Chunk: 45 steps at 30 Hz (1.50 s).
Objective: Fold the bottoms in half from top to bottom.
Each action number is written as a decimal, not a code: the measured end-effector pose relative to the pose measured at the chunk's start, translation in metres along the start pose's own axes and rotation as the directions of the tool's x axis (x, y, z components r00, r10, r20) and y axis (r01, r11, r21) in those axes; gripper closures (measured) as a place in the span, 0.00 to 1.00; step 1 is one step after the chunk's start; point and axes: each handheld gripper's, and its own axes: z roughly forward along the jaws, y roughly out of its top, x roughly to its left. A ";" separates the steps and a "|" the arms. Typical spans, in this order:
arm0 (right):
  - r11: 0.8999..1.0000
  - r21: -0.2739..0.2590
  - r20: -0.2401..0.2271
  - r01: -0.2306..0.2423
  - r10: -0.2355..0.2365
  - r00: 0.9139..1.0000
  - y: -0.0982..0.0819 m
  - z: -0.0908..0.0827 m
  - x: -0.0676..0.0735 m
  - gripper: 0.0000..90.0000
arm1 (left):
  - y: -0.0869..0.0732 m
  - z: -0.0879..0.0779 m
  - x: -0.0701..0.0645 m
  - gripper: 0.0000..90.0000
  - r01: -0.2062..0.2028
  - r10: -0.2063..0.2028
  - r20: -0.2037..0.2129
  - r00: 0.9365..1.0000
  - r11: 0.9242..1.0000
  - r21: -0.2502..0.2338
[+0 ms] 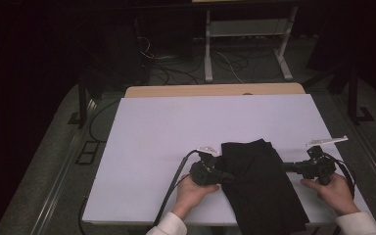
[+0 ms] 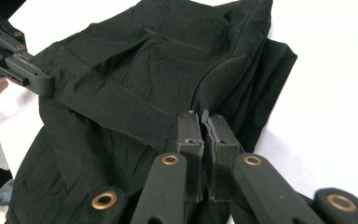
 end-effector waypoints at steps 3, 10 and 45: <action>1.000 0.003 0.001 0.000 0.000 1.000 -0.001 -0.001 0.000 0.94 | -0.001 0.001 0.000 0.96 0.000 0.000 0.003 1.000 1.000 0.001; 1.000 -0.002 -0.001 -0.002 0.002 1.000 -0.005 -0.006 0.002 0.95 | -0.002 0.002 -0.006 0.96 -0.020 0.020 0.021 1.000 1.000 0.010; 0.996 -0.085 0.021 0.042 -0.041 0.999 0.045 0.006 -0.016 0.06 | -0.008 0.011 -0.001 0.96 -0.011 0.010 0.031 0.999 1.000 0.017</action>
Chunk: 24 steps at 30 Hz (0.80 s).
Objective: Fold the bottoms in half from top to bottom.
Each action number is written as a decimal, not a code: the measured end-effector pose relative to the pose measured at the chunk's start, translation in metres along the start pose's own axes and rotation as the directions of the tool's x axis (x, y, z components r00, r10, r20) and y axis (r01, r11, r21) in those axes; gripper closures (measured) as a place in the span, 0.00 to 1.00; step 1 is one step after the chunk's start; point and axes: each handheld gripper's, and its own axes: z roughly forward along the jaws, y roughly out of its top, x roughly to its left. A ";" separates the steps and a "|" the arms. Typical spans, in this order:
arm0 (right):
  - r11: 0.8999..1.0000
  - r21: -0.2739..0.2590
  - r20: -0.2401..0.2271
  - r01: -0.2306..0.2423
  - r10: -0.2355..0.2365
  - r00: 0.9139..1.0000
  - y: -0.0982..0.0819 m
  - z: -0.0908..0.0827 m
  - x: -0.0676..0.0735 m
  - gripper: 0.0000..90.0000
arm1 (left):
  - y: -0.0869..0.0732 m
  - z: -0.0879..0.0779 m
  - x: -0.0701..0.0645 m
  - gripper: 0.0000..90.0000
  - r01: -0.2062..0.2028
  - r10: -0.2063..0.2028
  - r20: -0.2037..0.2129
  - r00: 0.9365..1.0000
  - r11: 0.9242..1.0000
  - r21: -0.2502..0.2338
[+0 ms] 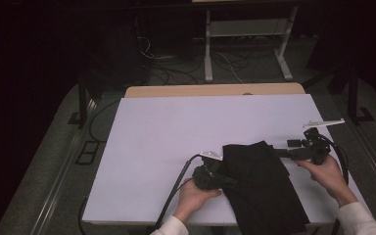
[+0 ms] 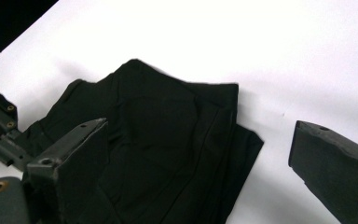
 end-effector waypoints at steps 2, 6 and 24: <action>1.000 0.007 0.002 0.002 -0.002 1.000 0.003 0.002 -0.001 0.05 | 0.000 0.000 0.000 0.96 0.001 -0.001 0.001 1.000 1.000 -0.002; 1.000 0.011 0.001 0.012 -0.012 1.000 0.011 0.007 -0.001 0.05 | 0.000 0.001 0.000 0.96 0.002 -0.002 0.001 1.000 1.000 -0.003; 0.998 0.068 -0.006 -0.006 0.006 1.000 0.039 0.047 -0.020 0.10 | -0.001 0.002 0.002 0.96 0.004 -0.004 -0.004 1.000 1.000 0.000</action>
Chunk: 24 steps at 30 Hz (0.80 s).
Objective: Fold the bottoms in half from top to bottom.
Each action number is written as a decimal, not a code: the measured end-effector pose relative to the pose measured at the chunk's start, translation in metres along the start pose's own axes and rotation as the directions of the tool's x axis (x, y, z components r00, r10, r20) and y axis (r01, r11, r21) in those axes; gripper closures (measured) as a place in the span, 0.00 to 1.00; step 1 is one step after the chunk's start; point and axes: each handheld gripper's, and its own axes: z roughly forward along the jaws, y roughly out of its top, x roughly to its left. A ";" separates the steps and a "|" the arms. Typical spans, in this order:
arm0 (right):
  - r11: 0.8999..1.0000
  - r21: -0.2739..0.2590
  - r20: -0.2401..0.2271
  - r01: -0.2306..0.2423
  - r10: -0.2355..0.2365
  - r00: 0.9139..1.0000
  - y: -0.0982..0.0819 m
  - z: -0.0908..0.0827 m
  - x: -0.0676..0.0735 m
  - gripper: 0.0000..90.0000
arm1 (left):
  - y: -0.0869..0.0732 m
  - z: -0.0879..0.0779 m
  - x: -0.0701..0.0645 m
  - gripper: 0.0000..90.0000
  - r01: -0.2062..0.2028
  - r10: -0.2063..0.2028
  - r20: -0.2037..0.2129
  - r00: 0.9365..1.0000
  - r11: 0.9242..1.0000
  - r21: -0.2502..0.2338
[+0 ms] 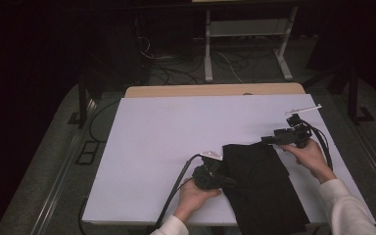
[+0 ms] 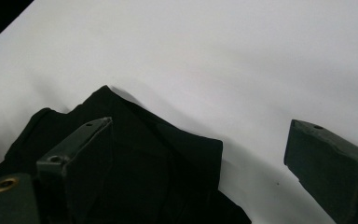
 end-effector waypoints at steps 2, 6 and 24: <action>1.000 0.009 0.000 0.003 -0.003 1.000 0.000 0.003 -0.001 0.10 | 0.000 0.000 0.000 0.96 0.000 0.000 0.002 1.000 1.000 0.001; 1.000 0.026 -0.003 0.010 -0.010 1.000 -0.001 0.008 -0.001 0.12 | 0.000 0.001 0.001 0.95 -0.002 0.002 0.005 1.000 1.000 -0.002; 0.996 0.085 -0.054 0.019 -0.015 0.998 -0.005 0.027 -0.005 0.29 | -0.001 0.005 0.002 0.95 0.002 -0.002 0.011 1.000 1.000 0.000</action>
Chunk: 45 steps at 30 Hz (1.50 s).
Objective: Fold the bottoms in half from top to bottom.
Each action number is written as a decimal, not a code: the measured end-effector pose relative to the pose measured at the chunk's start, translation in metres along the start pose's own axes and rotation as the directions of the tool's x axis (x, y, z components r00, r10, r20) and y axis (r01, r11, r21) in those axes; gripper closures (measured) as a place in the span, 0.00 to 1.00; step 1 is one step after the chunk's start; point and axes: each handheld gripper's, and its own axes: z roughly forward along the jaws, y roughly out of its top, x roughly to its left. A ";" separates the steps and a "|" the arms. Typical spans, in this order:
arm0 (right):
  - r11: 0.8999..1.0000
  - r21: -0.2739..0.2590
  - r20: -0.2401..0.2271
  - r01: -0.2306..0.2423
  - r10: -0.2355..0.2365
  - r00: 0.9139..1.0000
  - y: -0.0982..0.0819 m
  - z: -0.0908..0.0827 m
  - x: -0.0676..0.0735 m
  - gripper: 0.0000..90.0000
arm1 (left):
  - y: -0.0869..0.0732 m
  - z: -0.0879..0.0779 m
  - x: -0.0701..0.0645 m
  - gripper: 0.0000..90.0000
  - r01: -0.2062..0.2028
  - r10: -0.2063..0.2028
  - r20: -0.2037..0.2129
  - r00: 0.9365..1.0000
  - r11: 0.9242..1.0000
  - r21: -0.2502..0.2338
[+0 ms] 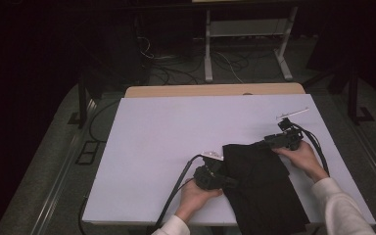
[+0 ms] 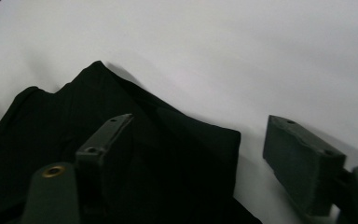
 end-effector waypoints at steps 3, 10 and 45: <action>1.000 0.006 -0.027 0.001 -0.001 1.000 0.000 0.002 0.001 0.38 | 0.000 0.001 0.000 0.95 0.001 -0.001 0.002 1.000 1.000 0.000; 1.000 0.020 -0.009 0.000 0.000 1.000 0.000 0.005 0.004 0.64 | 0.000 0.001 0.000 0.96 0.002 -0.002 0.002 1.000 1.000 -0.002; 0.974 -0.187 -0.189 -0.129 0.093 0.977 -0.020 -0.059 0.066 0.96 | -0.001 0.007 0.001 0.92 -0.009 0.009 -0.001 1.000 1.000 0.002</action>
